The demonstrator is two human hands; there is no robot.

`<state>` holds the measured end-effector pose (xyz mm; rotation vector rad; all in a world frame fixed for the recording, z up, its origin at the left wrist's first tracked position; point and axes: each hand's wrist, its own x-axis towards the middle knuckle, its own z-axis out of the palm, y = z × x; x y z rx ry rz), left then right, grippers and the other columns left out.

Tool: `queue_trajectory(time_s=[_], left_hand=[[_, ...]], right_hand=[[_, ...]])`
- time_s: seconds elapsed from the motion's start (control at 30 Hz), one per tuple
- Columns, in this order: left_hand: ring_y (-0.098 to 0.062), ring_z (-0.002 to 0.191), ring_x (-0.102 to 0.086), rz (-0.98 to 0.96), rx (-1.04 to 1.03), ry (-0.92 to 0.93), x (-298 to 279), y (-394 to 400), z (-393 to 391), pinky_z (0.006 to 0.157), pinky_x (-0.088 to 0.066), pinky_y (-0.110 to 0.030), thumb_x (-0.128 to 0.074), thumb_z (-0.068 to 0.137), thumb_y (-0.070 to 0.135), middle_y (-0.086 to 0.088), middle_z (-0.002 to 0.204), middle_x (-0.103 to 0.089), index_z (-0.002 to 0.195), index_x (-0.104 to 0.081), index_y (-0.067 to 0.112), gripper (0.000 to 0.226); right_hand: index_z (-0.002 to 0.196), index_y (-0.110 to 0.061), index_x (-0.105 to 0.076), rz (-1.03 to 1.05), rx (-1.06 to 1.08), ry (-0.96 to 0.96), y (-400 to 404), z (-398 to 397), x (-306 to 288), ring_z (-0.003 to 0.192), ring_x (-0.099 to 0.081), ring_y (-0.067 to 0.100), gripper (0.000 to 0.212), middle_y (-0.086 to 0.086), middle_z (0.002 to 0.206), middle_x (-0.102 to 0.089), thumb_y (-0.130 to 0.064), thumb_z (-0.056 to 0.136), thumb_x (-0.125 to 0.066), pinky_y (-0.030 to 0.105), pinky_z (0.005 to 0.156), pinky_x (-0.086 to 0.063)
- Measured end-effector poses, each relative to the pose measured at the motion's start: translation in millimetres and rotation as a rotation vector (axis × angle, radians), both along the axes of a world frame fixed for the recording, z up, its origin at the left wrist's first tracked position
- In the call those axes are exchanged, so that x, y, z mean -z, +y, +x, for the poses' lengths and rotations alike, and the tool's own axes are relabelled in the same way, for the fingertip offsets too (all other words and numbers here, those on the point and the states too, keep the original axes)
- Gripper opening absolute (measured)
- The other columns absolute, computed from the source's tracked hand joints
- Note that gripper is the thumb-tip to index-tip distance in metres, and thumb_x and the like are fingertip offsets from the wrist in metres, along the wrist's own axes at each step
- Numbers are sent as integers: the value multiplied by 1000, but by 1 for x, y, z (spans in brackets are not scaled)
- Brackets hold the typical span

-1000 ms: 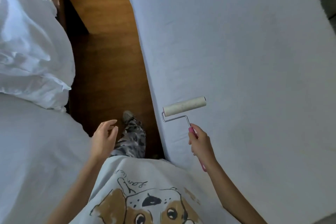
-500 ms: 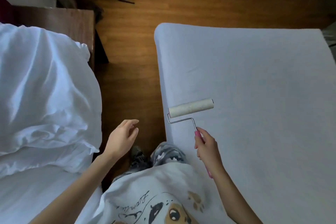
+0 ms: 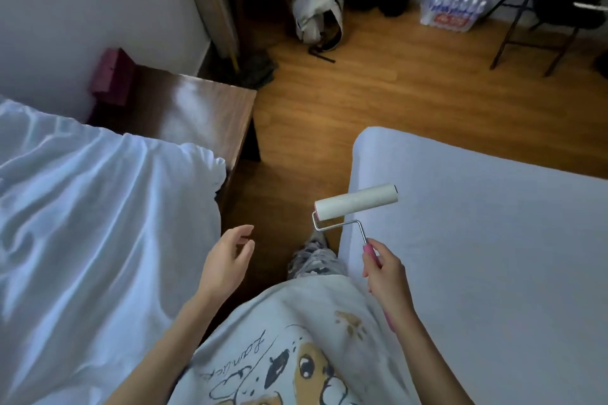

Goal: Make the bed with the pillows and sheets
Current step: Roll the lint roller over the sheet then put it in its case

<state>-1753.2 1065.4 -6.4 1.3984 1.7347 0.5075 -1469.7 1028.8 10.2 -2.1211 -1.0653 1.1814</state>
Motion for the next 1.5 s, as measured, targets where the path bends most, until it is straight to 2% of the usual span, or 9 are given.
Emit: queue_trajectory(time_s=[0.2,0.37,0.57,0.83,1.0,1.13,1.27,1.4,1.5], left_hand=[[2,101,-58,93,-316,-71,-25,134,12,83,-44,-15,-53,98,17,10,117,-63,122,-61,20,25],[-5,99,-59,118,-471,-44,-41,226,-22,89,-47,-28,-53,98,19,10,117,-61,123,-60,21,26],[-6,96,-60,207,-636,35,-25,358,-130,89,-47,-26,-53,95,16,9,115,-62,120,-63,16,26],[-30,118,-54,-43,-623,361,47,495,-296,97,-42,-40,-47,97,27,-13,125,-60,127,-58,11,36],[-42,122,-48,-153,-559,479,99,543,-363,97,-39,-47,-43,102,33,-26,132,-51,135,-47,5,44],[-40,128,-42,-268,-476,447,147,568,-403,102,-38,-48,-42,102,36,-26,139,-44,141,-40,4,51],[-37,127,-47,-311,-508,404,173,582,-422,101,-39,-45,-43,101,39,-21,139,-49,141,-43,7,52],[-33,124,-51,-275,-559,182,185,593,-426,101,-42,-41,-59,93,41,-15,137,-53,140,-47,9,58],[-30,122,-53,-325,-589,-11,188,593,-417,102,-45,-43,-72,78,51,-11,135,-55,141,-45,14,78]], right_hand=[[125,-18,-58,22,-290,-79,211,19,-25,84,-62,15,31,-6,86,-62,-30,100,-45,37,76,-57],[129,-17,-57,54,-442,-94,344,-4,-40,77,-58,14,34,-7,82,-58,-29,100,-45,25,64,-47],[130,-18,-56,8,-515,-107,452,-85,-16,71,-53,7,34,-13,79,-54,-29,100,-45,19,57,-41],[127,-22,-57,-119,-630,-76,552,-237,13,59,-52,4,31,-9,76,-59,-30,100,-44,15,50,-37],[129,-28,-56,-159,-708,-48,582,-295,34,67,-51,1,34,-12,85,-59,-37,99,-45,14,56,-39],[129,-28,-56,-233,-725,-17,594,-309,55,69,-56,3,32,-14,84,-60,-34,99,-46,14,57,-44],[129,-26,-56,-332,-734,-33,600,-298,69,63,-54,2,32,-13,78,-57,-31,99,-48,12,52,-40],[129,-23,-57,-382,-747,-73,612,-282,79,59,-51,1,32,-10,75,-57,-29,99,-48,12,48,-39],[127,-22,-57,-391,-741,-100,618,-274,84,58,-50,1,30,-12,75,-56,-28,99,-47,13,51,-38]])
